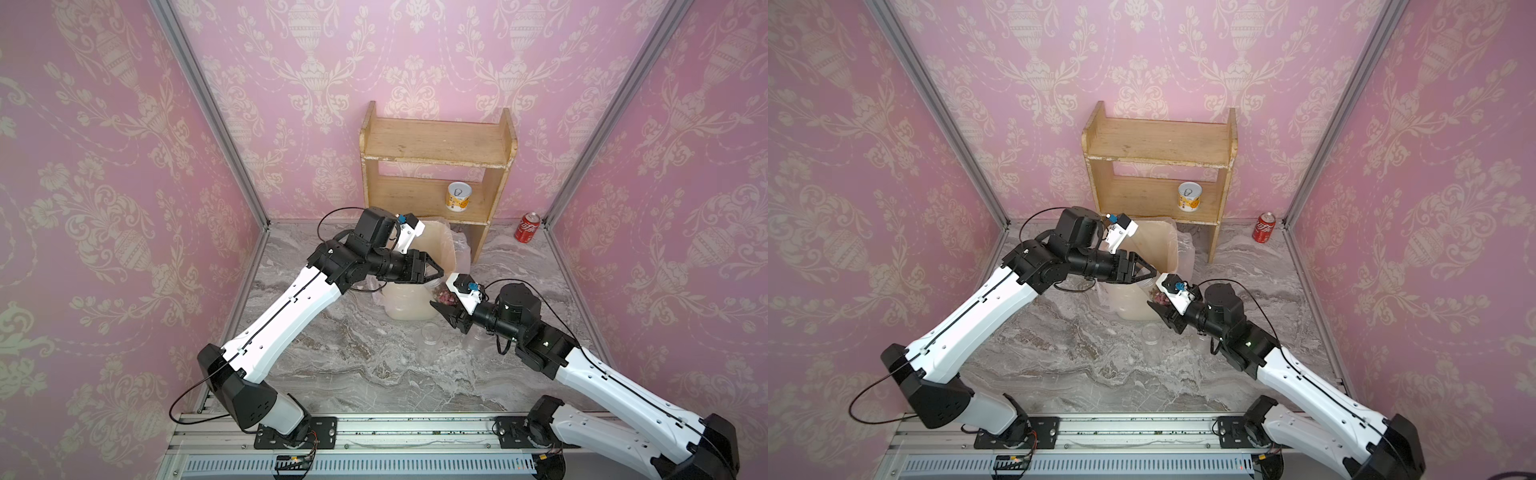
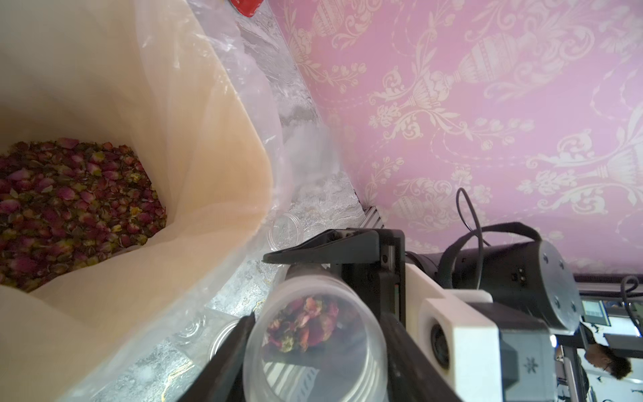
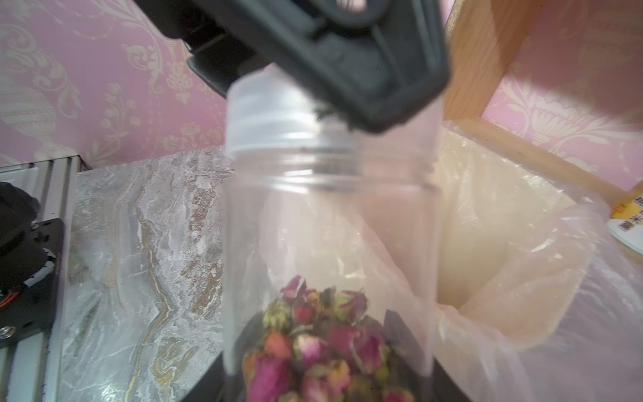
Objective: Empty the moldy dried flower tea in the jars
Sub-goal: Unscrew the lid from the jar.
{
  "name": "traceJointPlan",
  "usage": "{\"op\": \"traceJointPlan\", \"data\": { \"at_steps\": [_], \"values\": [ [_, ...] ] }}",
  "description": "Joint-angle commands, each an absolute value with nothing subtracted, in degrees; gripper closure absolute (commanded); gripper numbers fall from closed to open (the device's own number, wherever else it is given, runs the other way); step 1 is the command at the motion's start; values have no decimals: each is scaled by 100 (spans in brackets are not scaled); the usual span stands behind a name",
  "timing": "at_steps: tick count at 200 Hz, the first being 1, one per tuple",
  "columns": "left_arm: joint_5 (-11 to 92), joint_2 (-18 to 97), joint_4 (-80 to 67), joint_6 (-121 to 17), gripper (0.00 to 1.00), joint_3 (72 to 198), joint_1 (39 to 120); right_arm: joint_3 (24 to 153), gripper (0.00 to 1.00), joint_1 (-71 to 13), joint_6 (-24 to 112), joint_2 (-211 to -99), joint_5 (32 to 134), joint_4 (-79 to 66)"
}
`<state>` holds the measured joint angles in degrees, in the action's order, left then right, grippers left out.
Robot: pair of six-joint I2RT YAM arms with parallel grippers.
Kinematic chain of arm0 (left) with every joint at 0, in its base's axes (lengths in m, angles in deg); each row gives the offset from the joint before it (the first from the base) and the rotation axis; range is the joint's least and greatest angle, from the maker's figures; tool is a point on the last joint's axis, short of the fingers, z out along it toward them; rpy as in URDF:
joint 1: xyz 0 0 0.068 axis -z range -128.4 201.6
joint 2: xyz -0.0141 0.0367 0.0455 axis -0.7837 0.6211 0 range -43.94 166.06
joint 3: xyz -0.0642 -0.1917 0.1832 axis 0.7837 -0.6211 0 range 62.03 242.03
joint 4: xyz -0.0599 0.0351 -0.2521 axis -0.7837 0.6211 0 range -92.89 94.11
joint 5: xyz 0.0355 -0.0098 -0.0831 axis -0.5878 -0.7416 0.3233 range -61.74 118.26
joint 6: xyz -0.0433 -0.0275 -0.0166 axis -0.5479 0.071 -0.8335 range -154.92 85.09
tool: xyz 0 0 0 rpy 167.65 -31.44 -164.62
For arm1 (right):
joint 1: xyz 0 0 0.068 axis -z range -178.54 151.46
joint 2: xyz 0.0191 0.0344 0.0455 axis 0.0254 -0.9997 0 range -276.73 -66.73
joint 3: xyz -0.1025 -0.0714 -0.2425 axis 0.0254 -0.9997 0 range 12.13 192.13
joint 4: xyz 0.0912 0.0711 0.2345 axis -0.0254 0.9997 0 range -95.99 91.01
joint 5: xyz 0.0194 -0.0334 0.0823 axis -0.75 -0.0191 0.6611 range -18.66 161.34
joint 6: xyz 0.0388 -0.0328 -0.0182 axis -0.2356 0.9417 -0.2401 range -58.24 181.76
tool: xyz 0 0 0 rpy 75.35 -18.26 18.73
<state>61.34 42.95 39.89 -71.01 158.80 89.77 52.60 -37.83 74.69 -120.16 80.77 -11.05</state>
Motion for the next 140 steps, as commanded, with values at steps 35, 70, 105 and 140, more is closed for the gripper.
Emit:
{"op": "traceJointPlan", "data": {
  "at_steps": [35,70,105,140],
  "values": [
    [5672,4323,3209,-7939,65,15792,8822,5002,93,-4018,8136,-11771,7925,-1227],
    [5780,4298,3126,-7855,51,15745,8814,4956,93,-4019,8031,-11744,8023,-1291],
    [5894,4208,2875,-7668,37,15548,8811,4939,93,-4018,7877,-11761,8135,-1380],
    [5976,4038,2448,-7663,34,15220,8814,4933,93,-4016,7790,-11796,8178,-1446]
  ]
}}
